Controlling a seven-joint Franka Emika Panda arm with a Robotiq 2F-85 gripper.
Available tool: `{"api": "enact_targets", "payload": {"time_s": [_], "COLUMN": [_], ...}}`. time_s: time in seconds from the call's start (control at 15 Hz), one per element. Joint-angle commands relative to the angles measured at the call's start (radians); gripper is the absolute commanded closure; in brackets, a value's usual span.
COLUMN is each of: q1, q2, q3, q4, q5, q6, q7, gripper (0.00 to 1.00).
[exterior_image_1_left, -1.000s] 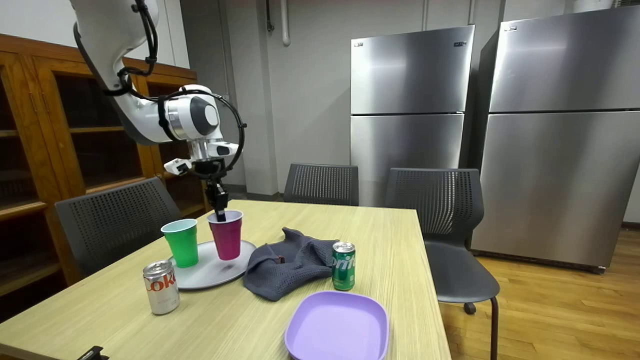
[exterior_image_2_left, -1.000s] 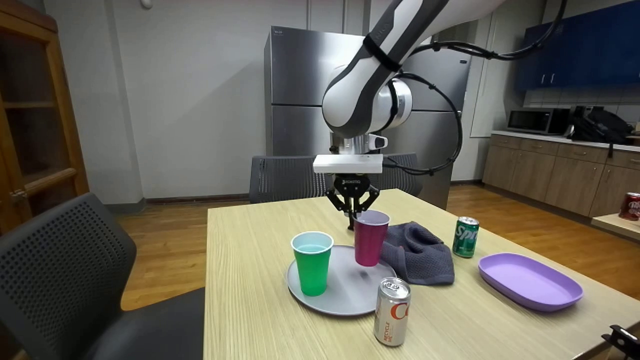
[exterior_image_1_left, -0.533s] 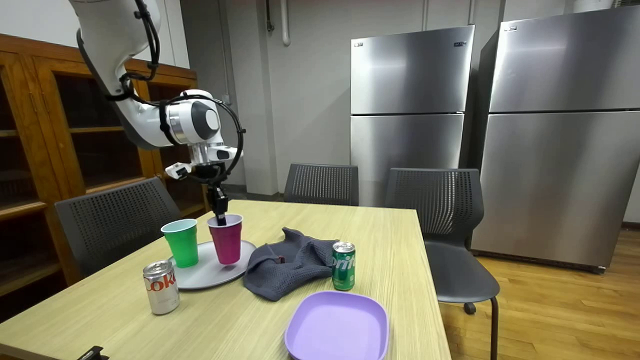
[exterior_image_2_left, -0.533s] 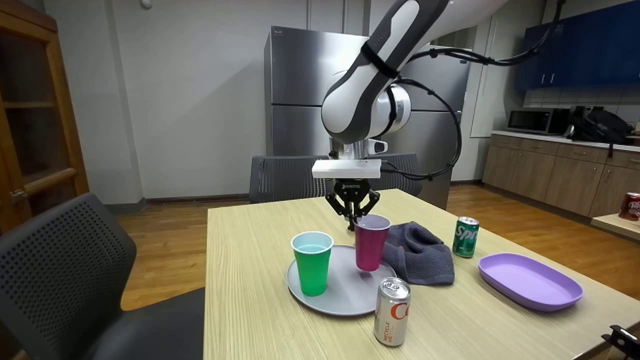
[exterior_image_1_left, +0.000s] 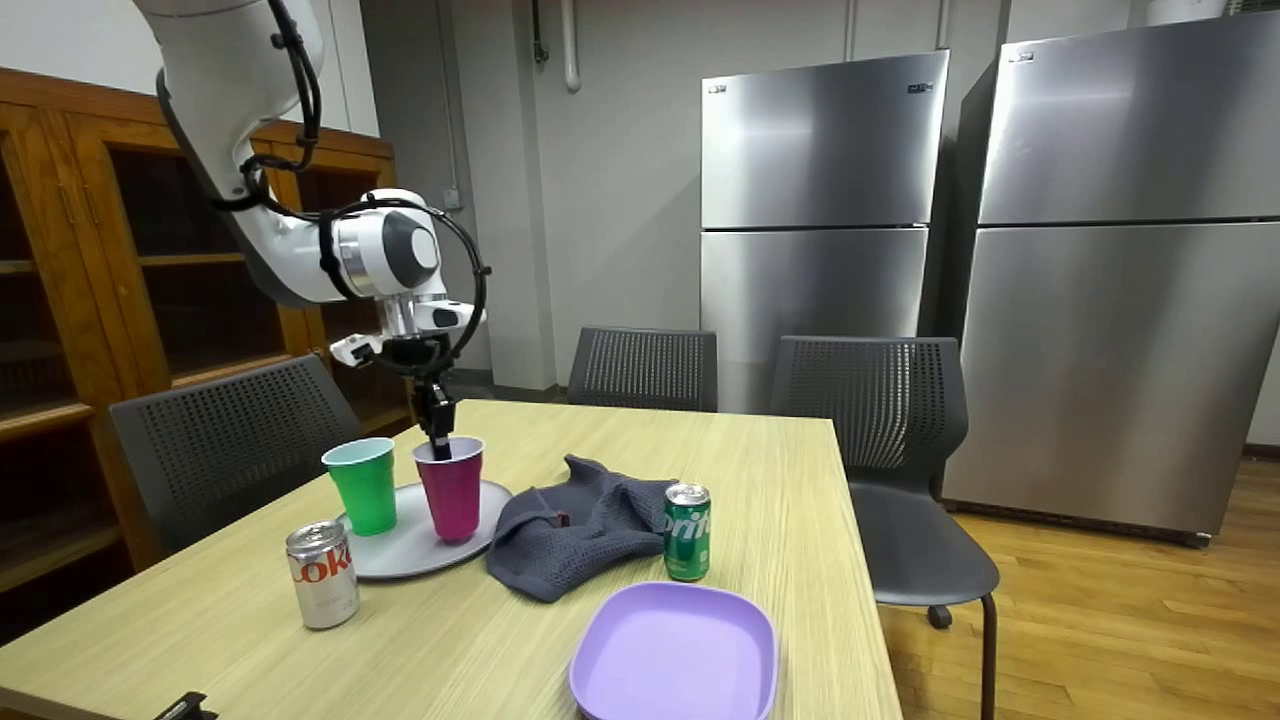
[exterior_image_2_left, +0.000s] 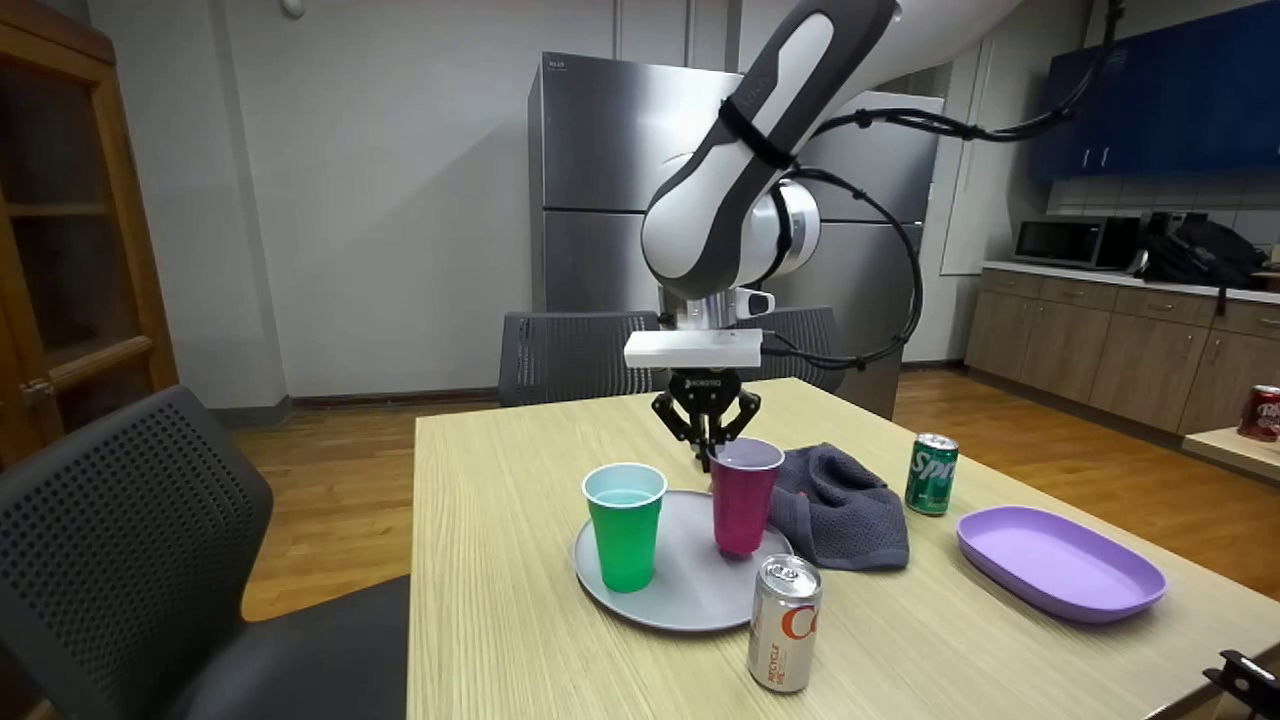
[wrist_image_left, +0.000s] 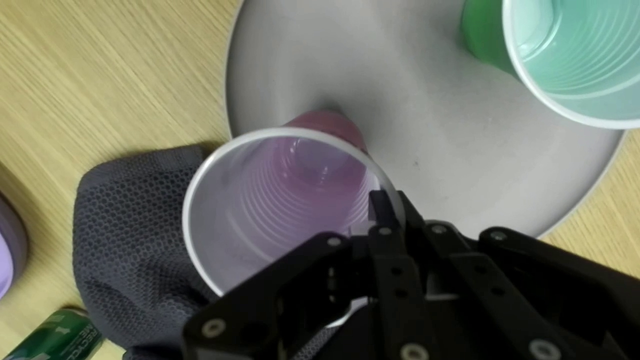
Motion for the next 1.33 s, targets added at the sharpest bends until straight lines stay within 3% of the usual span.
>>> {"api": "enact_targets", "payload": {"time_s": [0.0,0.07,0.13,0.27,0.73,0.8,1.27], "q1": [0.01,0.015,0.016,0.017,0.002,0.004,-0.025], "q2": [0.008,0.003,-0.001,-0.009,-0.079,-0.092,-0.19], "q3": [-0.002,-0.007,-0.007,-0.007,-0.003,-0.007,0.012], "q4": [0.025,0.022,0.018,0.015,-0.016,-0.018,-0.068], "q5": [-0.007,-0.014,-0.017,-0.019,-0.015,-0.022,-0.017], "q6": [-0.024,-0.024,-0.02,-0.025,-0.031,-0.037,-0.001], "q7": [0.025,0.03,0.027,0.025,-0.003,0.001,-0.051], "gripper": [0.99,0.71,0.7,0.56,0.05,0.0,0.0]}}
